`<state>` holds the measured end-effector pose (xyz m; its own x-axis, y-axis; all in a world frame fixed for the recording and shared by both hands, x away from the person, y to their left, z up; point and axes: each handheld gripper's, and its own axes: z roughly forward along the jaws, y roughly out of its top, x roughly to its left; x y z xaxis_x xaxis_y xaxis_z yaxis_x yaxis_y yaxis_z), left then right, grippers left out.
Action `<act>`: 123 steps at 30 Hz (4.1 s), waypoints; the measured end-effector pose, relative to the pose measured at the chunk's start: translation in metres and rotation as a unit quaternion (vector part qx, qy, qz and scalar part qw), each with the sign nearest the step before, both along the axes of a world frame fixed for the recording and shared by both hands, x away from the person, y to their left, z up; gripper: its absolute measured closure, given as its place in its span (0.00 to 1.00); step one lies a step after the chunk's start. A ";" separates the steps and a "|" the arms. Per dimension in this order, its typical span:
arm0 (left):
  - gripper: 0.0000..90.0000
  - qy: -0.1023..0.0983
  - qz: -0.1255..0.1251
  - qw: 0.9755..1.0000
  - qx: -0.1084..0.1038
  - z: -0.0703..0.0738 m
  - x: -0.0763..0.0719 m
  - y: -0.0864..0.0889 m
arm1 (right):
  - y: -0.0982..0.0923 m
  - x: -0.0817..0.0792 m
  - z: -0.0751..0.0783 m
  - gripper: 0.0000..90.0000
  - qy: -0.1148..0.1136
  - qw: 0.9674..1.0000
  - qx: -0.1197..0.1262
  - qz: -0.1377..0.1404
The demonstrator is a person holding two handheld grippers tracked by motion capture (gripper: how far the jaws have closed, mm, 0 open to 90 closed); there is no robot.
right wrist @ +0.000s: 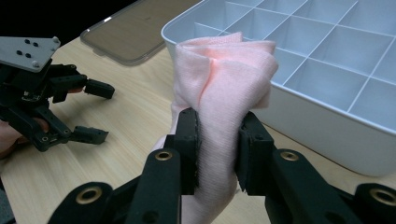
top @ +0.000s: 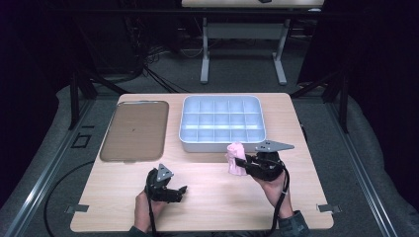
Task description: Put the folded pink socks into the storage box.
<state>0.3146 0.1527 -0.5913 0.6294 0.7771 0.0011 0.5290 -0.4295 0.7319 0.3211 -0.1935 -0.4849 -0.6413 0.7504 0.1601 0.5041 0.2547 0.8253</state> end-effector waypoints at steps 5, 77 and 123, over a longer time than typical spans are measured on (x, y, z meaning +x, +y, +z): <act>0.10 0.000 0.000 1.000 0.000 0.000 0.000 0.000 | -0.007 0.001 0.005 0.81 -0.011 1.000 -0.001 -0.012; 0.11 -0.001 -0.002 1.000 0.002 0.000 0.000 0.000 | -0.039 0.115 -0.006 0.80 -0.064 0.985 -0.116 -0.114; 0.12 -0.003 -0.004 1.000 0.002 0.000 0.000 0.000 | -0.035 0.125 -0.028 0.73 0.001 0.979 -0.177 -0.097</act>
